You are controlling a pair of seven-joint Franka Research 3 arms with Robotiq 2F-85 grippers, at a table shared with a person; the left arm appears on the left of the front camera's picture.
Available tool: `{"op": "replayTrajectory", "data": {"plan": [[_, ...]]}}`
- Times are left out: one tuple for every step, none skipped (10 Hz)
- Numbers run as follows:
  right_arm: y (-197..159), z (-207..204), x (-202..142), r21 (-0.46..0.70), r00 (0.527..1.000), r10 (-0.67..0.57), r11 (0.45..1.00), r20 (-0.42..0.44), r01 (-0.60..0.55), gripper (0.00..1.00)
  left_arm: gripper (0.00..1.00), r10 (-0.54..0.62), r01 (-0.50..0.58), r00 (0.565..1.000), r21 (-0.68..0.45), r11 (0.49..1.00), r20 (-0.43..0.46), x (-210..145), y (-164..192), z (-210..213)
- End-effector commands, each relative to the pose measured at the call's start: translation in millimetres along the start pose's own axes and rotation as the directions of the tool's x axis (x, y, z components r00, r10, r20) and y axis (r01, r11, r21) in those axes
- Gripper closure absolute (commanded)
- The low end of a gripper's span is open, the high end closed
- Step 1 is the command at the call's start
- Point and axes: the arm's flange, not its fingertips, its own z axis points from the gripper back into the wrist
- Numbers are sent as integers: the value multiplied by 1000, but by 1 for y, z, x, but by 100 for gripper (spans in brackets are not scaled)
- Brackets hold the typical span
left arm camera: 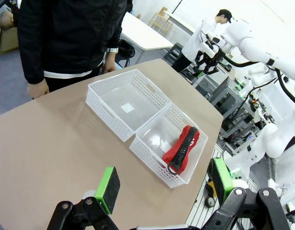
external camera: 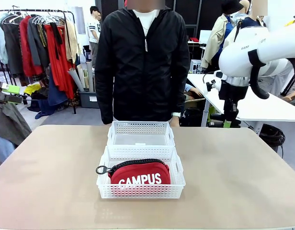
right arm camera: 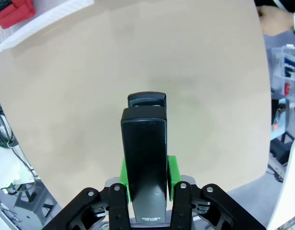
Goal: Distribute items into two baskets.
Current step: Pick up the Stapler that the person points to.
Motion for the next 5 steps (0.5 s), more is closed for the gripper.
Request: {"op": "replayTrajectory", "data": {"plan": [[18,9,-11,-19,999,46,999,17,-45,100,0,-2,2,1000,1,1000,5,0,-1,1],[26,14,-13,-21,998,53,998,14,-53,100,0,-2,2,1000,1,1000,5,0,-1,1],[32,19,-14,-25,998,55,998,8,-55,100,0,-2,2,1000,1,1000,5,0,-1,1],[37,28,-17,-24,997,73,997,16,-72,100,0,-2,2,1000,1,1000,5,0,-1,1],[40,34,-23,-15,996,84,996,28,-84,100,0,-2,2,1000,1,1000,5,0,-1,1]]}}
